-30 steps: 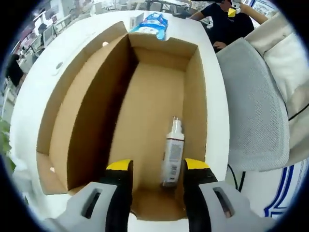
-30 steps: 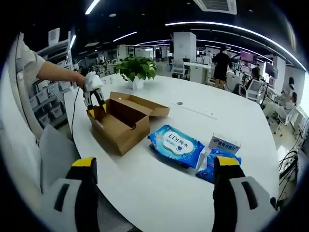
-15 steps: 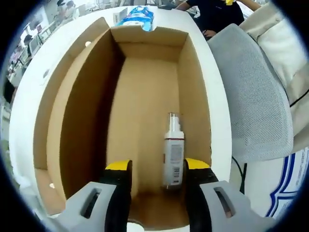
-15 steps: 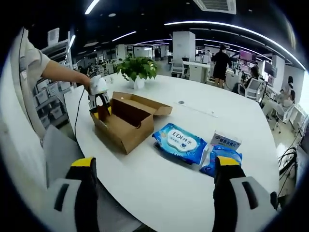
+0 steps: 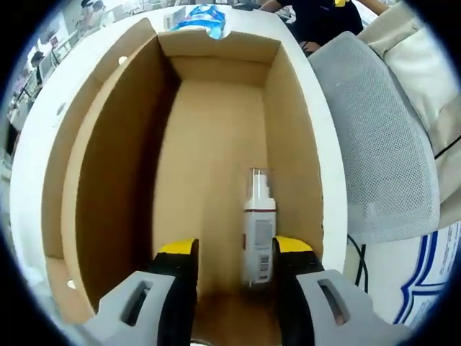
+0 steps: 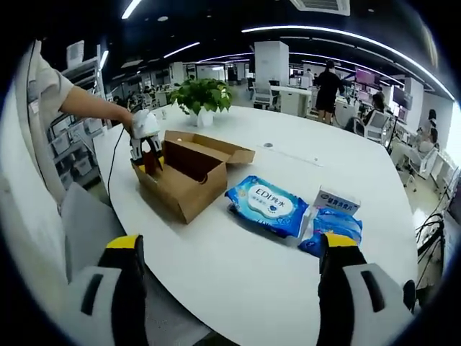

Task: Operate the shoe box by opening the lid, removing the specified soft item, and placing it in the target area until the item is outside and the box remains undamaged.

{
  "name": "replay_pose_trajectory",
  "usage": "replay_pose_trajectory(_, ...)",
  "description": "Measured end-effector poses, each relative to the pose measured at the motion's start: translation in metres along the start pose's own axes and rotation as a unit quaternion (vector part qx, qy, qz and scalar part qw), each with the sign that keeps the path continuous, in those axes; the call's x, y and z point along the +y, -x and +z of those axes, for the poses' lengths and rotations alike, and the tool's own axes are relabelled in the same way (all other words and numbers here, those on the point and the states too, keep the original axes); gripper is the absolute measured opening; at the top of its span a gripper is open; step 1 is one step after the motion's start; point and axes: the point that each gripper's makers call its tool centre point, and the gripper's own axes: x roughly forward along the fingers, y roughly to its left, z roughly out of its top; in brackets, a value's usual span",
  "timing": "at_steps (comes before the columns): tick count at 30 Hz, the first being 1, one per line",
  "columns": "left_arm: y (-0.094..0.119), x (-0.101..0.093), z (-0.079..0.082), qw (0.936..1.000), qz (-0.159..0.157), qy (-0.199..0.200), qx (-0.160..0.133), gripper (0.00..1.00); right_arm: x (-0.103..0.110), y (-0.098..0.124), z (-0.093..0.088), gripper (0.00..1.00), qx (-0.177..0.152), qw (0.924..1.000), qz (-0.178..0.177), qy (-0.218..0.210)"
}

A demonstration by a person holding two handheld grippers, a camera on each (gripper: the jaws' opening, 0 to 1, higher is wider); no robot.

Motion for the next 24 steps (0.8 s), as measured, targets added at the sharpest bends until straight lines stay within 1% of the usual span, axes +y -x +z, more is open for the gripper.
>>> replay_pose_trajectory(4,-0.003,-0.001,0.000,1.0000,-0.006,0.004,0.000,0.40,-0.001,0.001,0.002,0.96,-0.003,1.0000,-0.004,-0.001)
replay_pose_trajectory(11,-0.006,0.003,-0.001,0.9999,-0.009,0.008,0.003,0.43,-0.002,0.002,-0.005,0.96,0.004,1.0000,-0.005,-0.001)
replay_pose_trajectory(14,-0.006,0.003,-0.001,0.9999,-0.011,0.006,0.004,0.44,-0.001,0.002,-0.005,0.96,0.004,1.0000,-0.006,-0.004)
replay_pose_trajectory(17,-0.006,0.005,-0.001,0.9999,-0.008,0.005,0.005,0.46,0.000,0.001,-0.006,0.96,0.006,1.0000,-0.005,-0.005)
replay_pose_trajectory(20,-0.005,0.010,0.001,1.0000,0.000,0.004,0.001,0.43,0.000,0.001,-0.005,0.96,0.004,1.0000,-0.005,-0.005)
replay_pose_trajectory(24,-0.003,0.017,0.003,0.9999,0.011,0.007,-0.002,0.42,-0.001,0.001,-0.005,0.96,0.003,1.0000,-0.005,-0.005)
